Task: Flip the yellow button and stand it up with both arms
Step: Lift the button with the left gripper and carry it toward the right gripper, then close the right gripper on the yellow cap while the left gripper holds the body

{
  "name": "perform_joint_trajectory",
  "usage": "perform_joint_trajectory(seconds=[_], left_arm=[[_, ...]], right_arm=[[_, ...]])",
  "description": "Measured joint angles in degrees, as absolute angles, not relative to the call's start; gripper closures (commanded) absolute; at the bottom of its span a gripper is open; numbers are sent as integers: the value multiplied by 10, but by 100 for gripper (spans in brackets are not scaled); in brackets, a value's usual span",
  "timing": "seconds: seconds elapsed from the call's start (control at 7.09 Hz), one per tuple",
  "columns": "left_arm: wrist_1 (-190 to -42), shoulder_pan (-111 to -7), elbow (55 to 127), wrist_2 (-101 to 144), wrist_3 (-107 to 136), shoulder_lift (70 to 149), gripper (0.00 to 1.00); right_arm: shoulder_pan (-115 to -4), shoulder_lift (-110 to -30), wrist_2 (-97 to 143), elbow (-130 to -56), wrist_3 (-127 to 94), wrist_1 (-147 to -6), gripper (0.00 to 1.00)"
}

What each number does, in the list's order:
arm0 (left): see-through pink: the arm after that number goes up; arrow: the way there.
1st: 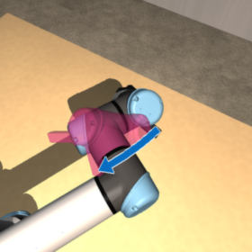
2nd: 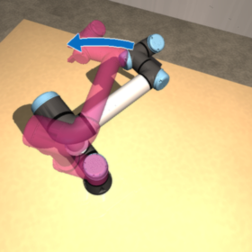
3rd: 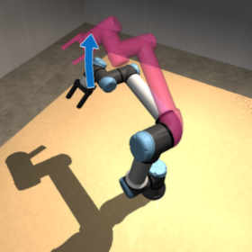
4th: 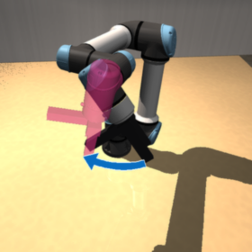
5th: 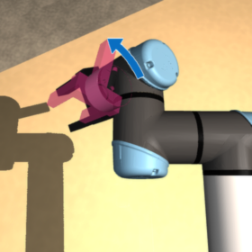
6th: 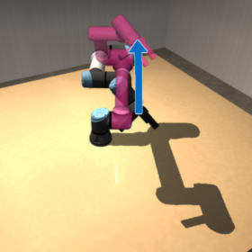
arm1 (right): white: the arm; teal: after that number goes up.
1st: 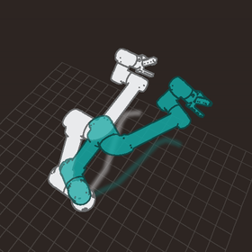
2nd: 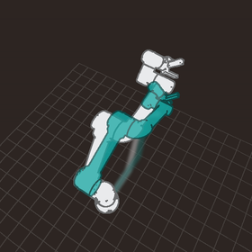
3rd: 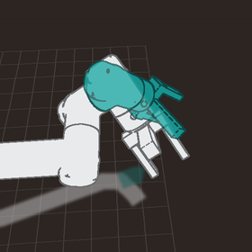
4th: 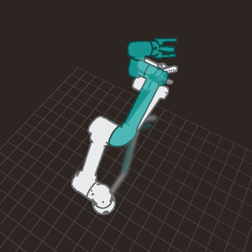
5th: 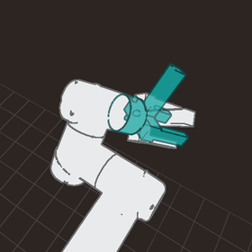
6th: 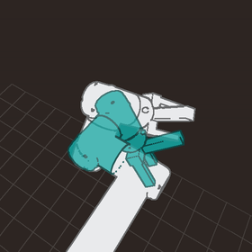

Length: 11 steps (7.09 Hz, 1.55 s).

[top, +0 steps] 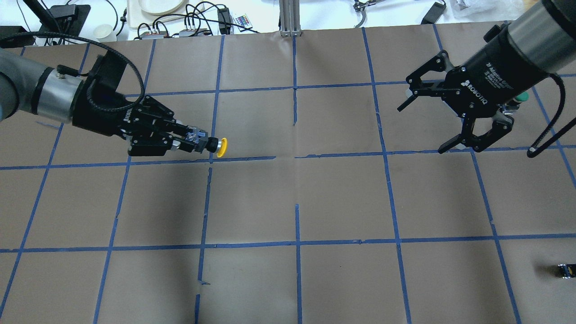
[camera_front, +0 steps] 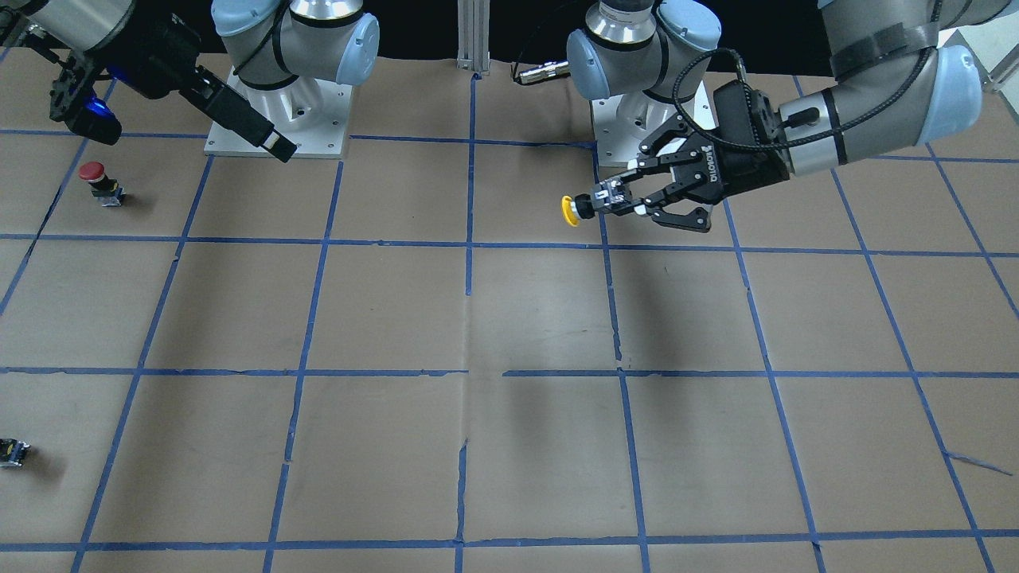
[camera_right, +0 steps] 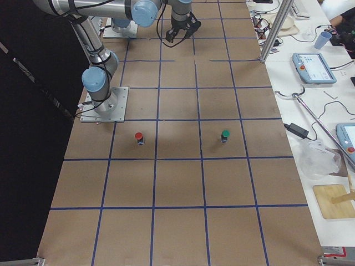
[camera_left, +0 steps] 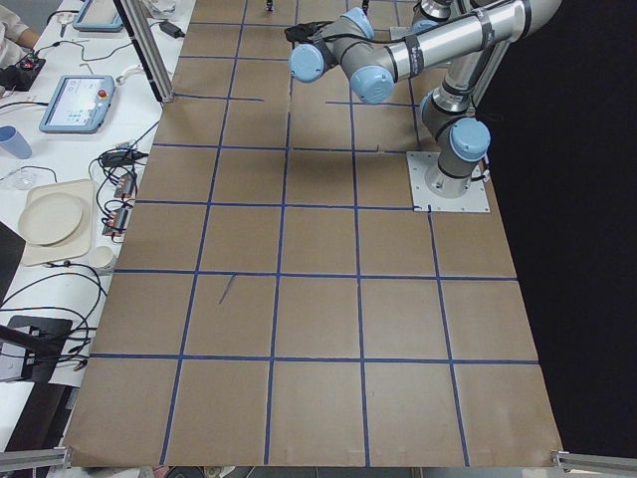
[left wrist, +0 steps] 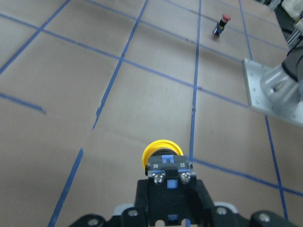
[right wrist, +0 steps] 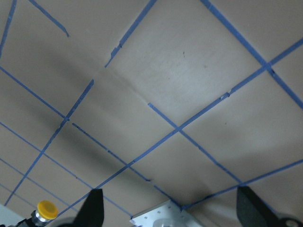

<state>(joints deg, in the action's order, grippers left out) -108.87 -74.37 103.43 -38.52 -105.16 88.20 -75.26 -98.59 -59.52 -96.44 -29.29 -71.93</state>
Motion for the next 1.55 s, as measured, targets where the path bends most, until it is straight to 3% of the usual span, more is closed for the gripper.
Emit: perform_joint_trajectory(seconds=[0.85, 1.55], left_arm=[[-1060, -884, 1030, -85, -1069, 875, 97], [-1022, -898, 1035, -21, -1075, 876, 97]], right_arm=[[-725, -983, -318, -979, -300, -534, 0], [-723, -978, -210, -973, -371, -503, 0]])
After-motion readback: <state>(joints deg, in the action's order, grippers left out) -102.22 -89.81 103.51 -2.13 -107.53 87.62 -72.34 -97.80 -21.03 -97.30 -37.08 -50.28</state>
